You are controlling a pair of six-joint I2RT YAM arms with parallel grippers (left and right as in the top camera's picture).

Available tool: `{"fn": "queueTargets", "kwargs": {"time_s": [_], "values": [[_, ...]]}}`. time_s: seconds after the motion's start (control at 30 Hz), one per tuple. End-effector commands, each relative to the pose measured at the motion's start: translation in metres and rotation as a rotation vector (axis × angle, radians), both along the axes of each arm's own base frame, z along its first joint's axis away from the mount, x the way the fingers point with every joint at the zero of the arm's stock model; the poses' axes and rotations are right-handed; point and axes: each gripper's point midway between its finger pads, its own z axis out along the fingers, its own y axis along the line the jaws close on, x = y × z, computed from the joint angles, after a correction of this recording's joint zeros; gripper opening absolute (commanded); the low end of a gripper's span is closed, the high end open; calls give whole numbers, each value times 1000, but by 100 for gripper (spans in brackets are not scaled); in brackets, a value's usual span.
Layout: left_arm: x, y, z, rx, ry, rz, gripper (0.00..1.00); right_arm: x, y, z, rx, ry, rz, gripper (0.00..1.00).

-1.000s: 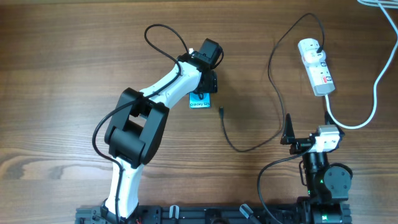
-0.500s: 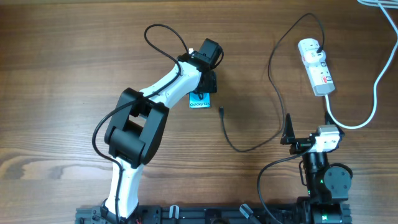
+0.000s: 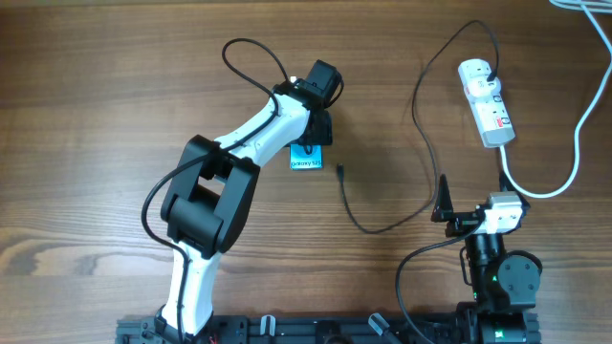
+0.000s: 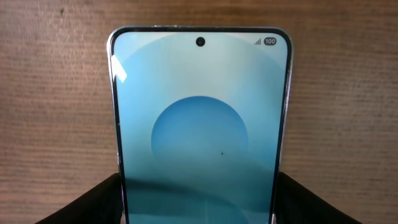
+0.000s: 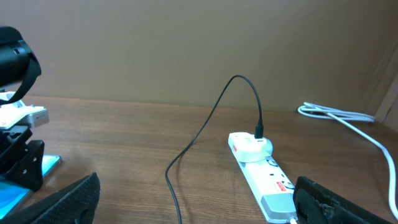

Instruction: Plug charger to phone and switch on socket

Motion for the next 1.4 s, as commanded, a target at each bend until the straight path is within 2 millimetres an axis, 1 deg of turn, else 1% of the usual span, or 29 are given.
{"fn": "queueTargets", "kwargs": {"time_s": [0.0, 0.27, 0.43, 0.5, 0.8, 1.1, 1.37], "values": [[-9, 2, 0, -17, 39, 22, 69, 0, 1, 1, -17, -4, 3, 100], [-13, -8, 13, -83, 49, 11, 68, 0, 1, 1, -17, -4, 3, 100], [-14, -9, 23, -136, 63, 18, 67, 0, 1, 1, -17, -4, 3, 100], [-14, -8, 25, -156, 74, 23, 67, 0, 1, 1, -17, -4, 3, 100], [-13, 10, 25, -161, 109, 67, 67, 0, 1, 1, -17, -4, 3, 100], [-16, 9, 26, -230, 154, 78, 67, 0, 1, 1, -17, -4, 3, 100], [-17, 14, 32, -237, 159, 88, 66, 0, 1, 1, -17, -4, 3, 100]]}}
